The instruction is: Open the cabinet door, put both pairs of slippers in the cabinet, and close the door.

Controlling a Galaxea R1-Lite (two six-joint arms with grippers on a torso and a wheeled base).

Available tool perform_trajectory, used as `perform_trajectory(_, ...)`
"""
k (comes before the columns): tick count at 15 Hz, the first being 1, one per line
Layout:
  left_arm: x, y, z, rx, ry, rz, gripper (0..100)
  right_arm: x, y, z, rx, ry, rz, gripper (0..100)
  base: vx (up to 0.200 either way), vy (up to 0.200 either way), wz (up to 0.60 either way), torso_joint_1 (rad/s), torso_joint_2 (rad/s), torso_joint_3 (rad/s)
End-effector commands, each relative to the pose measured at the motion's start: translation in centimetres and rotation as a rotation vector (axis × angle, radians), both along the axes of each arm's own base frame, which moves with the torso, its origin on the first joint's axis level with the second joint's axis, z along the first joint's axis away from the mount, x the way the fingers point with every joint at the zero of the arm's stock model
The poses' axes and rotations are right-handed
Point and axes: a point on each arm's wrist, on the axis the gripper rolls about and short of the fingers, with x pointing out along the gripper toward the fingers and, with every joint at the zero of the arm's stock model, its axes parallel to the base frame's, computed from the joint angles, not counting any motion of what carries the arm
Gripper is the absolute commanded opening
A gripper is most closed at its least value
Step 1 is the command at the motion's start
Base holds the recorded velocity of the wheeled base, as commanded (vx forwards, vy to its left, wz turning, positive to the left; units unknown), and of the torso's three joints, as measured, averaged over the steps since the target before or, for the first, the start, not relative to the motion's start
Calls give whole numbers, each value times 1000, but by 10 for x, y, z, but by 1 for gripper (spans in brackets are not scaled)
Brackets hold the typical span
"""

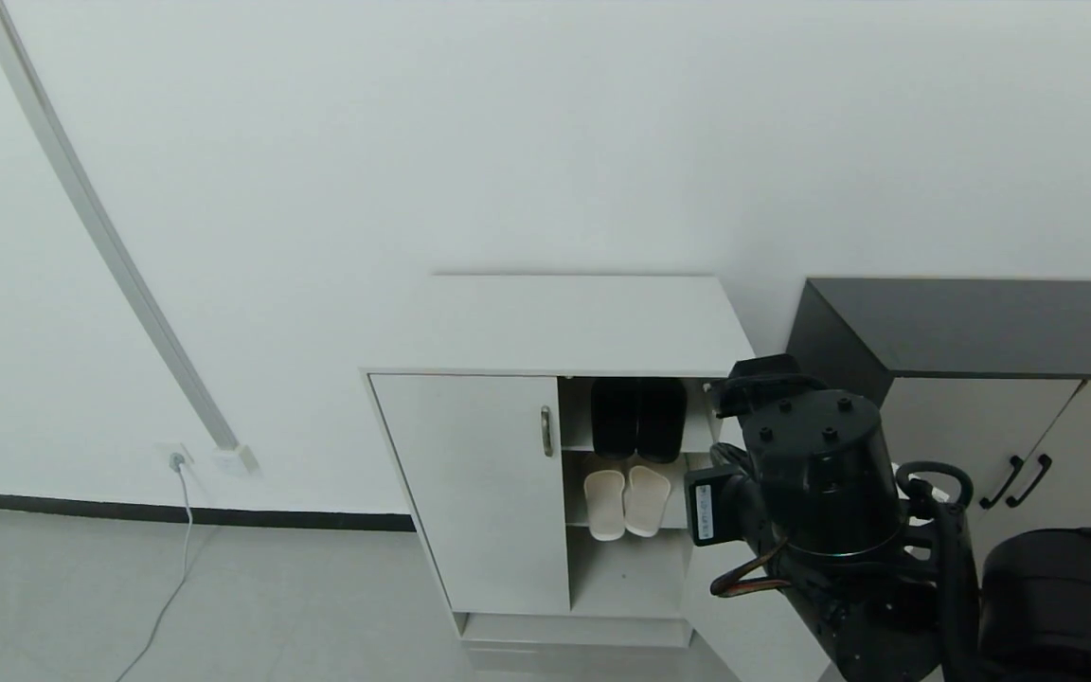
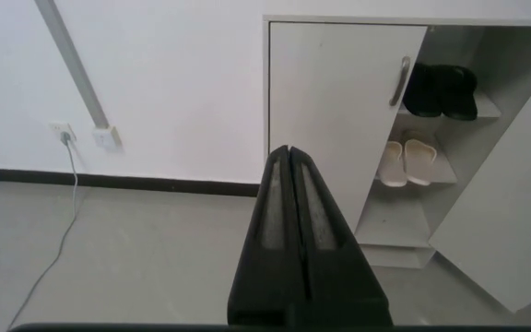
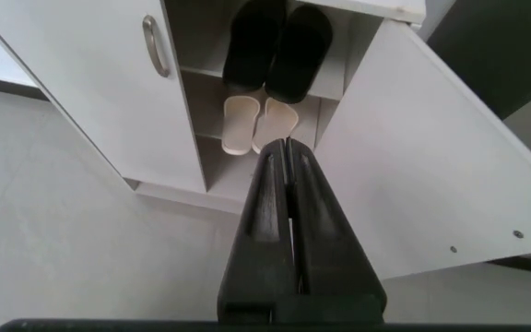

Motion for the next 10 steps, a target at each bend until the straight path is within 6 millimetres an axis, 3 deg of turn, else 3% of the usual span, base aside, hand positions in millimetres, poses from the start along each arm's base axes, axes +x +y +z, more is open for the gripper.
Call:
perform_trajectory(1, 0, 0, 0, 0, 1, 1, 0, 0, 0, -1, -3, 2, 0, 0, 0, 0, 0, 173, -388, -203)
perform_trajectory(10, 0, 0, 0, 0, 1, 1, 0, 6, 1, -6, -3, 1, -14, 0, 0, 0, 0, 19, -43, -22)
